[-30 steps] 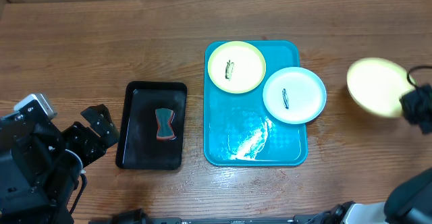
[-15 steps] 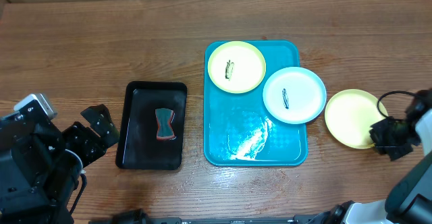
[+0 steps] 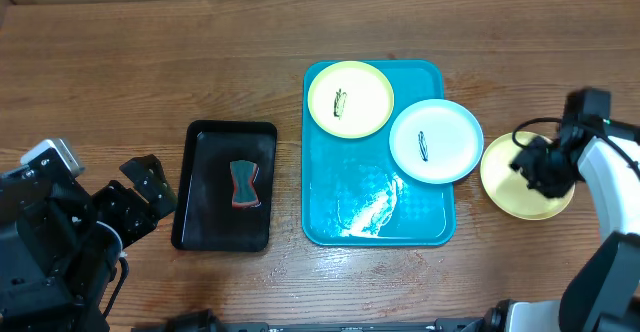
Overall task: Clean dirty plates on tray and stack at the side
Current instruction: 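Move right gripper to the white plate's right rim and grasp it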
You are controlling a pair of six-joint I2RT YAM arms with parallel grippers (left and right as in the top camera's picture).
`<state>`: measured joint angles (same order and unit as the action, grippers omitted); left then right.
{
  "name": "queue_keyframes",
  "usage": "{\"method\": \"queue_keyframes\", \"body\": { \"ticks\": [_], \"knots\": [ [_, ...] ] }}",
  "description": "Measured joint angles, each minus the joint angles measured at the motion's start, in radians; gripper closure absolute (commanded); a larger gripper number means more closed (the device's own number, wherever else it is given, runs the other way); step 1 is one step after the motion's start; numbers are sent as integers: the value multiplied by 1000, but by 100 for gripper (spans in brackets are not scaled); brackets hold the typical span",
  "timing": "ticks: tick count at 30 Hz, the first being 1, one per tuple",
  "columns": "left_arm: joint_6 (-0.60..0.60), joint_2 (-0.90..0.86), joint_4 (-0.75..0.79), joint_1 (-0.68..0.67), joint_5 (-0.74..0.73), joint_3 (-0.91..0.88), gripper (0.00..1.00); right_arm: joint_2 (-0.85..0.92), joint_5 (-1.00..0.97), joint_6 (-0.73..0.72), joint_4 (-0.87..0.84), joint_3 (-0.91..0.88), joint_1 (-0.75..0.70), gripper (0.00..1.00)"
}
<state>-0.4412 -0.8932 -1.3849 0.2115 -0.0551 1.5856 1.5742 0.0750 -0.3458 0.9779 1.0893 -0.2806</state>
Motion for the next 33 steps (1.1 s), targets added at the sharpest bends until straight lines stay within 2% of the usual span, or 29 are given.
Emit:
{"method": "queue_keyframes", "body": {
  "ticks": [3, 11, 13, 15, 18, 19, 20, 29, 33],
  "knots": [
    [0, 0, 0, 0, 0, 0, 0, -11, 34, 56, -77, 7, 53, 38],
    [0, 0, 0, 0, 0, 0, 0, 27, 49, 103, -312, -39, 142, 38],
    [0, 0, 0, 0, 0, 0, 0, 56, 48, 107, -326, -50, 146, 48],
    [0, 0, 0, 0, 0, 0, 0, 89, 45, 108, -333, -53, 151, 67],
    [0, 0, 0, 0, 0, 0, 0, 119, 49, 106, -332, -58, 151, 82],
    [0, 0, 0, 0, 0, 0, 0, 122, 53, 107, -331, -60, 151, 93],
    [0, 0, 0, 0, 0, 0, 0, 123, 59, 107, -330, -61, 151, 96],
    [0, 0, 0, 0, 0, 0, 0, 114, 89, 62, -178, -37, 152, 96],
    [0, 0, 0, 0, 0, 0, 0, 34, 90, 43, -89, -8, 166, 96]
  ]
}}
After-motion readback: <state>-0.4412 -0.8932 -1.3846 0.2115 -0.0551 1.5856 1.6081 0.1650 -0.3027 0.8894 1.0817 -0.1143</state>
